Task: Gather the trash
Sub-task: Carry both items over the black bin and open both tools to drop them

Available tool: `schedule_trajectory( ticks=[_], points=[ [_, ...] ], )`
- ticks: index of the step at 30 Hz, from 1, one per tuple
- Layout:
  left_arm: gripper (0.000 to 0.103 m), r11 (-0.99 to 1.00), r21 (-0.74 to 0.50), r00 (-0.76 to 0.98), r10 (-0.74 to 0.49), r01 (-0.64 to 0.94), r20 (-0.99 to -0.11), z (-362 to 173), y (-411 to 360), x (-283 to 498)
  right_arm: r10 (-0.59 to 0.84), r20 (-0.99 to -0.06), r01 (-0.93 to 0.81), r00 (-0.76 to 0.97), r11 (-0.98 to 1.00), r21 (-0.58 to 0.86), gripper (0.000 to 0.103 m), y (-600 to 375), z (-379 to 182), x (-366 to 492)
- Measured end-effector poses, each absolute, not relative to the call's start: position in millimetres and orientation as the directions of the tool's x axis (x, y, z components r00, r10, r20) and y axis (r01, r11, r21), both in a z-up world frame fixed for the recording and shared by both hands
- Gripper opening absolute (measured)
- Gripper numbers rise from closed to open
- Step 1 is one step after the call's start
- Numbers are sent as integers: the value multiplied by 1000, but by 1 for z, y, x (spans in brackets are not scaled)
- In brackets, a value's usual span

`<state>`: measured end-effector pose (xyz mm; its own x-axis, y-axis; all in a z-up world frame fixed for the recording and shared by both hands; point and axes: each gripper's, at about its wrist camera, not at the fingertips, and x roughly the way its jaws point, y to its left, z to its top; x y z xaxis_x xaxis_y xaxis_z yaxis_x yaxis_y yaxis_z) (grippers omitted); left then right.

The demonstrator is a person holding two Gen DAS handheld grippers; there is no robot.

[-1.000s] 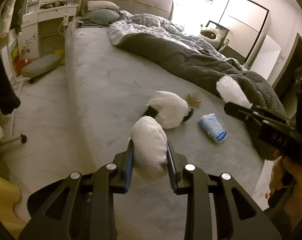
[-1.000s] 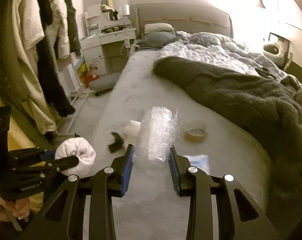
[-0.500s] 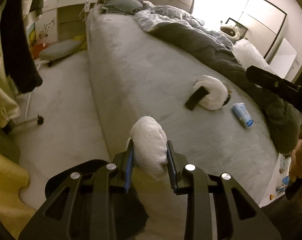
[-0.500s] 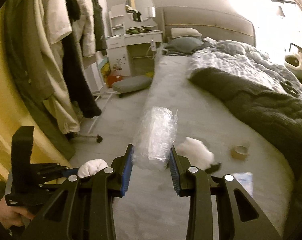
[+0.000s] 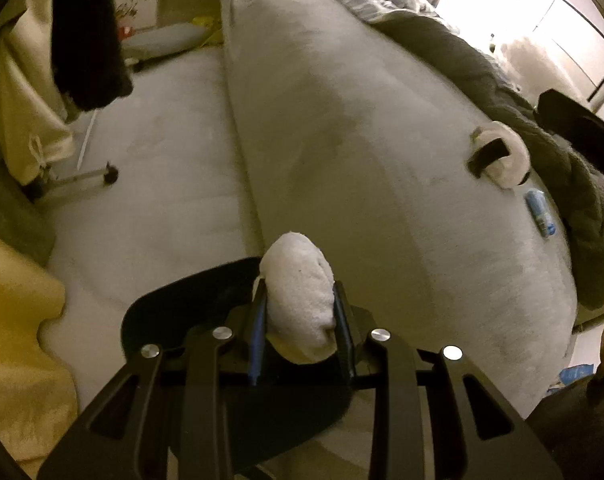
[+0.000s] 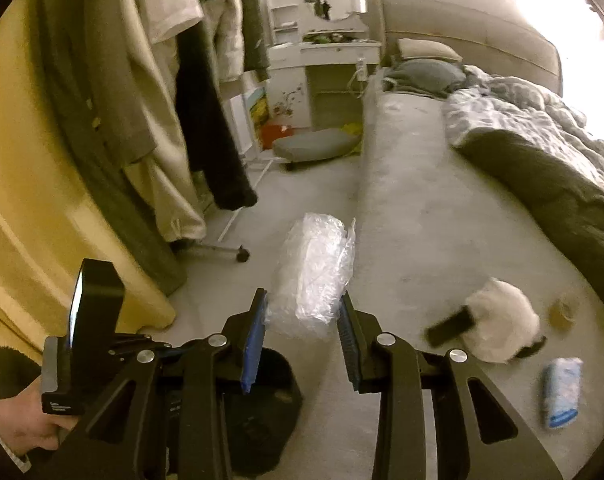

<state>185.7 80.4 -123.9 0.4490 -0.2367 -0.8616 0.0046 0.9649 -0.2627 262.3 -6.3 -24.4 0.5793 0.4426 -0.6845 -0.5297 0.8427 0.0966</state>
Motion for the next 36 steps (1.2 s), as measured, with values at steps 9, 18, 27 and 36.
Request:
schedule_trajectory(
  ticks=[9,18,27,36],
  points=[
    [33,961,-267,348,-227,-71,-910,-154,112,175,451,-742,-580,497,808,103,35,33,-49,263],
    [42,950,-283,253,-243,-135,-936,-180,136,162,433,-808,-595,400,793,131,35,58,-88,269],
    [62,944,-292,280,-242,-153,-929,-172,154,150,395,-863,-585,314,797,151,35,75,-127,274],
    [60,944,-289,358,-217,-158,-908,-151,170,140,329,-919,-599,218,789,140,35,97,-171,268]
  ],
)
